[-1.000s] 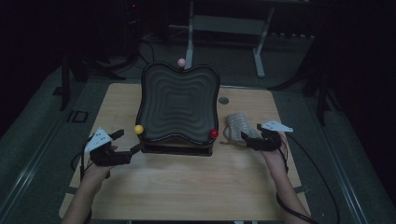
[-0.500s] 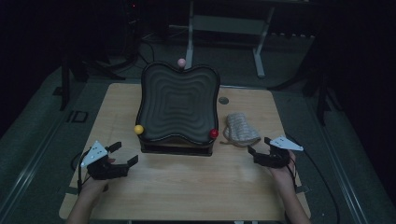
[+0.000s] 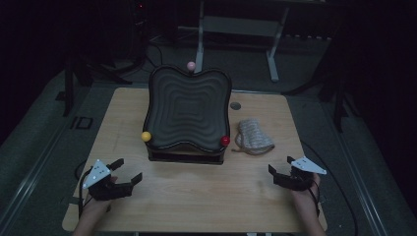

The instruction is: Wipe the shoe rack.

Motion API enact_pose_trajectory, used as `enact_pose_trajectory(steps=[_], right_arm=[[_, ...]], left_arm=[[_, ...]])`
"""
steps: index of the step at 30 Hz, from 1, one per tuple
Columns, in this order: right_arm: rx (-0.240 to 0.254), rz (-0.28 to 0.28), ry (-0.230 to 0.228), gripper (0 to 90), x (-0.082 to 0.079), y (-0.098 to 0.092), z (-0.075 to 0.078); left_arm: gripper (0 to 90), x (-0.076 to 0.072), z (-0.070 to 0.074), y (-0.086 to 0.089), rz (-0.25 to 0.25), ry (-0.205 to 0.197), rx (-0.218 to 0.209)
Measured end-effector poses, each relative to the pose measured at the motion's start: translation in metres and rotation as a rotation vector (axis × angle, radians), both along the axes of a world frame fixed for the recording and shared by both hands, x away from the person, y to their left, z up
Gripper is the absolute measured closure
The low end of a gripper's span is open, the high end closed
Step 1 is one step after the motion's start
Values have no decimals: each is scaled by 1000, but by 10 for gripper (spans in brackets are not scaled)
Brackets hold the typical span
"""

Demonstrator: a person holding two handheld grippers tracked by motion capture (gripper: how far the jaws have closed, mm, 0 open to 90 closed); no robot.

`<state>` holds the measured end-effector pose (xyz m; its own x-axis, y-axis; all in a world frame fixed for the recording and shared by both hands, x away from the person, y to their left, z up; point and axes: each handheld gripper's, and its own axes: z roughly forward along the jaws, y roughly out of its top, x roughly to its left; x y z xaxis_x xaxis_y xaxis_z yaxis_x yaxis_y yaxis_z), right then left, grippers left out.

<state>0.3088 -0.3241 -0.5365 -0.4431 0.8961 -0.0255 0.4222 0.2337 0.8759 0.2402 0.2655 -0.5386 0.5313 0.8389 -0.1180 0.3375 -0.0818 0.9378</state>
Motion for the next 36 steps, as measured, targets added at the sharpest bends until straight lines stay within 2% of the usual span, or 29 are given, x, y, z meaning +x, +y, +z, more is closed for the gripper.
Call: enact_pose_trajectory(steps=[4, 7, 10, 12, 17, 20, 23, 26, 28, 31, 36], right_arm=[[3, -18, 17, 148, -9, -3, -4], [13, -38, 11, 148, -16, -7, -6], [-7, -77, -47, 140, -24, -8, -12], [-1, -109, -55, 138, -27, -9, -14], [30, -136, -65, 138, -26, -12, -13], [5, -147, -66, 138, -25, -10, -16], [-26, -150, -98, 141, -25, -8, -15], [-43, -177, -107, 144, -24, -9, -15], [-41, -195, -102, 144, -23, -9, -16], [-43, -211, -119, 144, -23, -9, -15], [-54, -245, -93, 144, -20, -11, -17]], left_arm=[[84, -7, -2, 2, 11, -2, -7], [84, -11, -2, 3, 17, -4, 8], [84, -15, -3, 3, 37, -12, 16], [84, -17, -3, 1, 50, -18, 30], [84, -20, -4, 0, 75, -26, 38], [84, -19, -6, 0, 91, -30, 43], [84, -21, -6, 1, 108, -47, 42], [84, -22, -5, 3, 144, -69, 33], [84, -23, -5, 6, 192, -77, 31], [84, -24, -5, 9, 241, -86, 15], [85, -24, -7, 10, 289, -97, 40]])
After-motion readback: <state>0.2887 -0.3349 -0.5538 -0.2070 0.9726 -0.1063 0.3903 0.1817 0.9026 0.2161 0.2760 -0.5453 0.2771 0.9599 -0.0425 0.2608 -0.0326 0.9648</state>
